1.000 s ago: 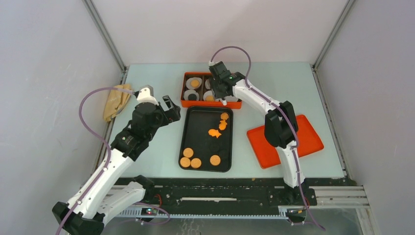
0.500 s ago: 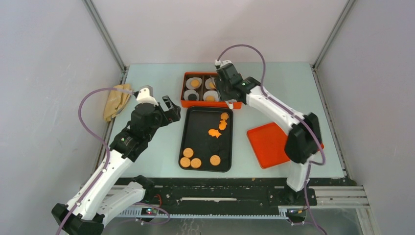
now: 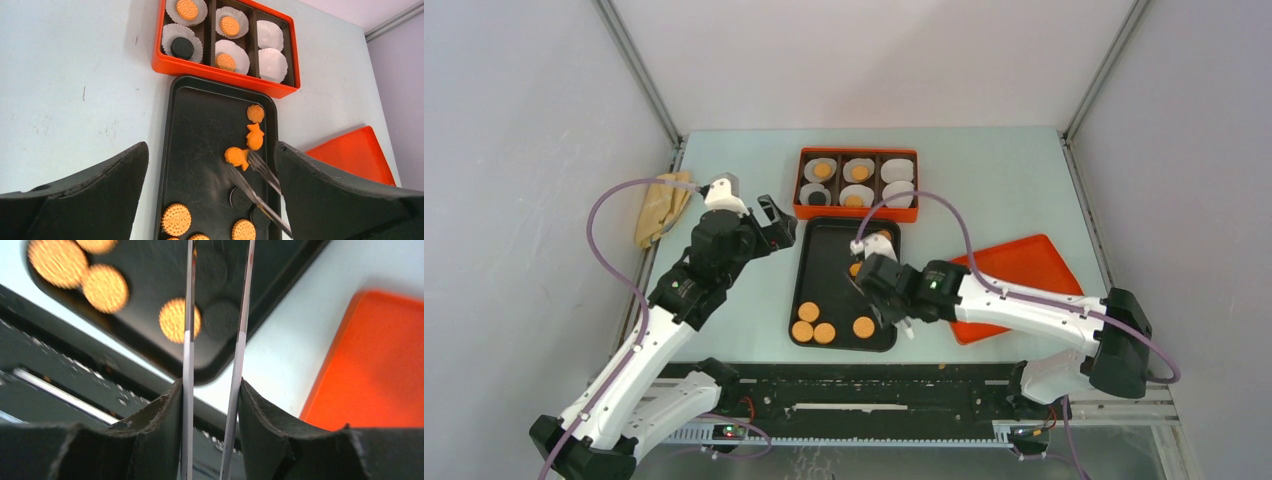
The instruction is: Pack the cookies
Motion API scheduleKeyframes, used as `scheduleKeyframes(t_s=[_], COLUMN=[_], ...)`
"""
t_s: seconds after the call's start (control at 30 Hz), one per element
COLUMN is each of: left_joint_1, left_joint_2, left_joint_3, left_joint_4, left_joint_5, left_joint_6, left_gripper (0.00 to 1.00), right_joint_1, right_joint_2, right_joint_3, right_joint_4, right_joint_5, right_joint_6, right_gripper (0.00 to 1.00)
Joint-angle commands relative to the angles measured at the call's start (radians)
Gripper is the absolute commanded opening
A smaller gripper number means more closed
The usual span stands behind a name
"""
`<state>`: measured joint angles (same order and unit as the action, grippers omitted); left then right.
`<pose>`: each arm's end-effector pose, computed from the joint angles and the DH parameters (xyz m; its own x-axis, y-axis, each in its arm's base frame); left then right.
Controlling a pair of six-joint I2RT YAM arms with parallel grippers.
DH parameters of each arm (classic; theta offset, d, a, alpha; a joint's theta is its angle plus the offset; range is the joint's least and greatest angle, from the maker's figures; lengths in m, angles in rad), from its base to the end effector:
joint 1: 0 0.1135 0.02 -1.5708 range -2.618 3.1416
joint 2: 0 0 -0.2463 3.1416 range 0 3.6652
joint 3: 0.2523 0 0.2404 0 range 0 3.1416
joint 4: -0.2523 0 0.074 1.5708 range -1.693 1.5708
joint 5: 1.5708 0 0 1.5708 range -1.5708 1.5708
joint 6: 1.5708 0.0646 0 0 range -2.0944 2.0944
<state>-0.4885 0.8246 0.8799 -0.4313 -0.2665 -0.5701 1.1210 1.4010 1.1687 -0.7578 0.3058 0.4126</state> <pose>0.1923 -0.0829 0.3171 -0.4006 -0.3767 -0.8352 0.0240 0.9069 -0.4206 0.1450 0.2555 0.2477 -0.6486 -0.4638 -0.6035 -0.5751 0.8180 -0.0106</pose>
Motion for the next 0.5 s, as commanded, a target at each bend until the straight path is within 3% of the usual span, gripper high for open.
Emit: scheduleKeyframes(t_s=[0.0, 0.2, 0.47], left_joint_1=[0.001, 0.001, 0.001], left_joint_2=[-0.012, -0.018, -0.030], left_joint_3=[0.012, 0.004, -0.014], left_joint_4=[0.027, 0.034, 0.045], left_joint_5=[0.024, 0.039, 0.055], left_joint_6=[-0.010, -0.023, -0.038], left_gripper=[1.00, 1.00, 1.00], right_joint_1=[0.084, 0.223, 0.296], right_joint_2=[-0.066, -0.106, -0.084], right_joint_3=[-0.022, -0.025, -0.030], right_joint_4=[-0.133, -0.298, -0.289], right_joint_5=[0.083, 0.122, 0.074], right_joint_6=[0.170, 0.298, 0.371], right_gripper=[0.47, 0.48, 0.53])
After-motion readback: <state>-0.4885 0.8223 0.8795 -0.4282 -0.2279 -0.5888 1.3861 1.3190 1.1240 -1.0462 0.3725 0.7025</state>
